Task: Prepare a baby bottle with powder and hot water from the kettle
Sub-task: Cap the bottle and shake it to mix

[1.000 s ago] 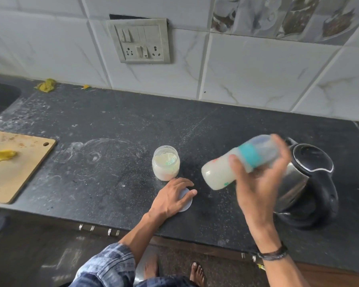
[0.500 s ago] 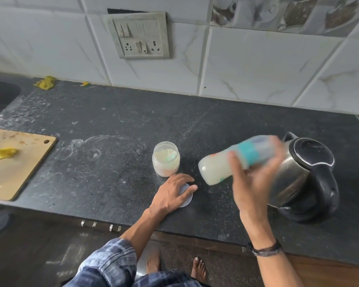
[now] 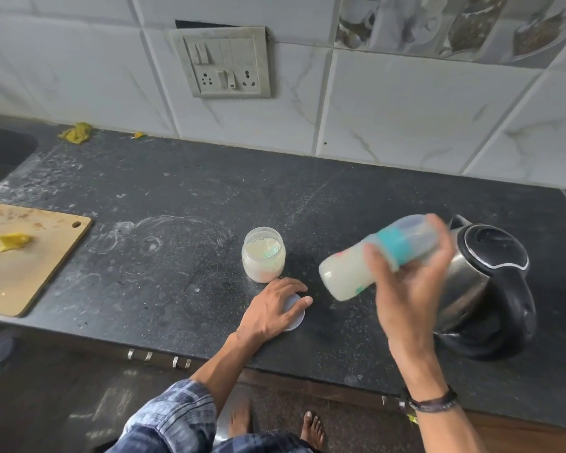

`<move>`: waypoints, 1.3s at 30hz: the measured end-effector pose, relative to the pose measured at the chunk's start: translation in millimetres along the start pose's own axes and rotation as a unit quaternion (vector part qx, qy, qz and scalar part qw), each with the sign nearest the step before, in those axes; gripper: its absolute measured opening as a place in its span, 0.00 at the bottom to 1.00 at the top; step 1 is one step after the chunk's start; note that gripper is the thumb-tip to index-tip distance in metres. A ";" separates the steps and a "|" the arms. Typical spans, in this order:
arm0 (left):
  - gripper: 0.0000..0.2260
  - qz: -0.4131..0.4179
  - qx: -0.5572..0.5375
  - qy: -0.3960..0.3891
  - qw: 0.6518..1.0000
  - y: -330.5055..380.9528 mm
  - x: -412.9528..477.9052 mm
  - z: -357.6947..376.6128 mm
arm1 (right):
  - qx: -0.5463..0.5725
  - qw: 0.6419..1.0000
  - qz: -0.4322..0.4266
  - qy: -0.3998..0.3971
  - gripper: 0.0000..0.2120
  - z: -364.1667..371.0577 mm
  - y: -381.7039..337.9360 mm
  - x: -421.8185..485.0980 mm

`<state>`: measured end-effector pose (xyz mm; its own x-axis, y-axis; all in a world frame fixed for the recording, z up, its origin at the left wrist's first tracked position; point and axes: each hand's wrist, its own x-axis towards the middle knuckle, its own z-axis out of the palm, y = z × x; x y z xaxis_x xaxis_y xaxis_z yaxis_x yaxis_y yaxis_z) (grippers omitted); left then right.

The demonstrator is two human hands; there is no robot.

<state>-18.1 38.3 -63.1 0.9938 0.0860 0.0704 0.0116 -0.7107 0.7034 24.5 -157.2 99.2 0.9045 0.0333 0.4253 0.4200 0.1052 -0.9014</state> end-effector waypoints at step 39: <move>0.27 0.013 -0.003 -0.007 1.000 -0.3 -0.5 -1.2 | -0.020 1.000 -0.011 -0.011 0.37 6.6 -9.7 -10.0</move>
<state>-18.8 39.4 -62.5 0.9951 0.0588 0.0790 -0.0142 -0.7078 0.7063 10.8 -152.0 104.2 0.8934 0.0526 0.4461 0.4425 0.0673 -0.8942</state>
